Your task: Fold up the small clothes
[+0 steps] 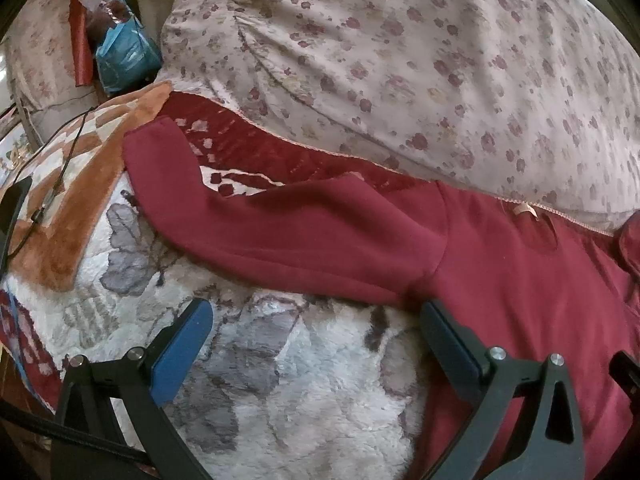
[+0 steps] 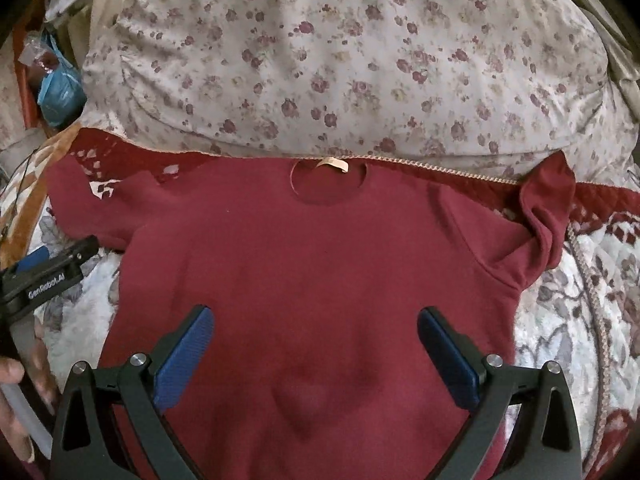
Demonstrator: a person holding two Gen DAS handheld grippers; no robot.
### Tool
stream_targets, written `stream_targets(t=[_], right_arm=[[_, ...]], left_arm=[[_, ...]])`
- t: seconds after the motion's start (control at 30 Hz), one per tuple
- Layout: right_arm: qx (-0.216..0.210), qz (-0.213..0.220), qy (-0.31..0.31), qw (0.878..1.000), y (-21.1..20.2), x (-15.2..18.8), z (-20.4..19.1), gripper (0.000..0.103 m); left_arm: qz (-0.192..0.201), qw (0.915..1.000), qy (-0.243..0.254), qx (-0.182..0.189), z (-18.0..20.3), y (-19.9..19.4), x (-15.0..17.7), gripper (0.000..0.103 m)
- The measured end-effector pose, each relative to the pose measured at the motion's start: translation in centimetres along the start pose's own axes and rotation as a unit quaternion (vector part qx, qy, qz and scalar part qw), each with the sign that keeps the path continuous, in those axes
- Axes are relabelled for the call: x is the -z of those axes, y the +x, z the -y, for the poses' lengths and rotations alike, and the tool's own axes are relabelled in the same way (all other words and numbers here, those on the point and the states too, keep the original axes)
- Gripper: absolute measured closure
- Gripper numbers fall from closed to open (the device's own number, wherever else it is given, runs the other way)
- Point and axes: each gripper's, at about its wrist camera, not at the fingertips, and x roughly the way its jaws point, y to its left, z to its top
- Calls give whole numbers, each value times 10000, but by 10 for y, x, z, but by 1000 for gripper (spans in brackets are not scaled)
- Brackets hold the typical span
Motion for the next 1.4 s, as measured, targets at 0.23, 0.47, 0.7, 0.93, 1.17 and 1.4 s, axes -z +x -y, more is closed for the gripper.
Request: stream_targets(t=[0.23, 0.47, 0.7, 0.93, 1.17, 1.4], right_arm=[[123, -39, -20, 9999, 13, -3, -10, 0], [236, -54, 125, 9996, 28, -5, -9, 0], [319, -101, 201, 9992, 41, -3, -8, 0], [400, -68, 221, 9989, 49, -2, -7, 0], [438, -113, 240, 9987, 57, -1, -6, 0], [424, -228, 302, 9984, 64, 1, -3, 0]], left_arm=[[-8, 10000, 8, 11, 0, 1, 0, 0], [-33, 10000, -31, -26, -2, 3, 0, 0], [-56, 10000, -35, -50, -3, 6, 0, 0], [-106, 9999, 5, -86, -2, 11, 2, 0], [-102, 9999, -18, -83, -3, 14, 2, 0], [-140, 9998, -12, -112, -3, 16, 4, 0]])
